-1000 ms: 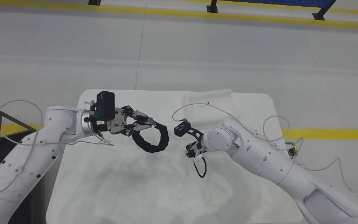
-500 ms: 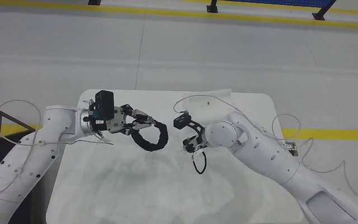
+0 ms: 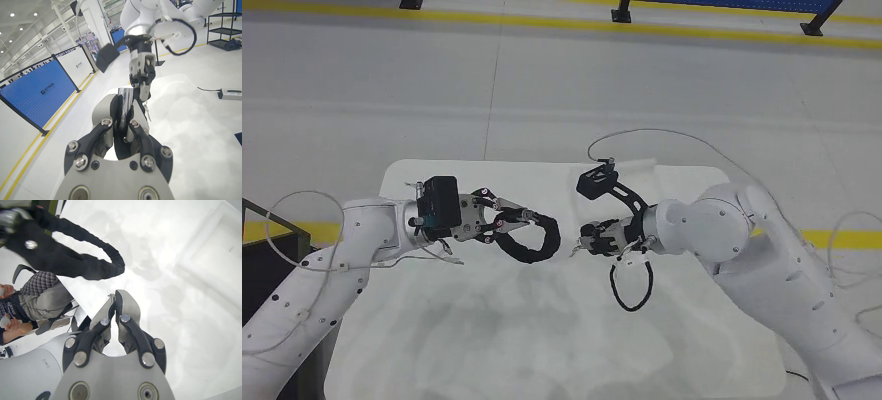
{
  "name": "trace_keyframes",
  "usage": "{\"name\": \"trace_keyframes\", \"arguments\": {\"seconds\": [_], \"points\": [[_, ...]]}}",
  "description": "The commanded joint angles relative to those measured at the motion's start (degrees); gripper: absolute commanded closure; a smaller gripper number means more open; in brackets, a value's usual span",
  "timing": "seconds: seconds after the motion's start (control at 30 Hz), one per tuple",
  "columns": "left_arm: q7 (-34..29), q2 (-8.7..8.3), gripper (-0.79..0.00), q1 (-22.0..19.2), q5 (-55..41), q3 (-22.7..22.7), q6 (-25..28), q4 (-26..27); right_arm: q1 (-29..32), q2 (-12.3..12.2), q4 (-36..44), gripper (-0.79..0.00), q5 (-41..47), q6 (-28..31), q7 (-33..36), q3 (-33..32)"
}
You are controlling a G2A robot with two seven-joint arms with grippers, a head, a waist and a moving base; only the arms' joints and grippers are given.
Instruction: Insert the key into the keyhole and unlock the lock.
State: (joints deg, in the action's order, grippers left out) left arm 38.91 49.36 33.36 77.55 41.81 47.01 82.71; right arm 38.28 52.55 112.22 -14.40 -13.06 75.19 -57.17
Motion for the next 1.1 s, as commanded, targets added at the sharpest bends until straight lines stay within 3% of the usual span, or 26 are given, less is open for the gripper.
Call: {"name": "trace_keyframes", "arguments": {"seconds": [0.0, 0.17, 0.5, 0.97, 1.07], "points": [[1.8, 0.68, 0.0, 0.28, 1.26, -0.98, -1.82, -0.1, 0.79, -0.37, 2.21, 0.0, 1.65, -0.25, 0.16, -2.49], [5.89, 2.95, 0.0, -0.06, 3.58, -3.79, -6.82, -1.56, 1.8, -1.0, 7.89, 0.0, 4.18, -1.4, 0.0, -6.89], [15.63, 9.16, 0.0, -5.62, 7.88, -12.04, -3.2, -9.32, 2.26, -1.55, 12.0, 0.0, 8.0, 0.19, -1.97, -11.4], [16.14, 9.36, 0.0, -5.77, 7.87, -12.25, -2.95, -9.65, 2.26, -1.55, 12.0, 0.0, 8.0, 0.19, -1.97, -11.4], [13.57, 9.45, 0.0, -3.98, 6.57, -11.78, -3.67, -9.49, 3.54, -1.65, 12.4, 0.0, 8.25, 2.56, -3.05, -11.34]]}}
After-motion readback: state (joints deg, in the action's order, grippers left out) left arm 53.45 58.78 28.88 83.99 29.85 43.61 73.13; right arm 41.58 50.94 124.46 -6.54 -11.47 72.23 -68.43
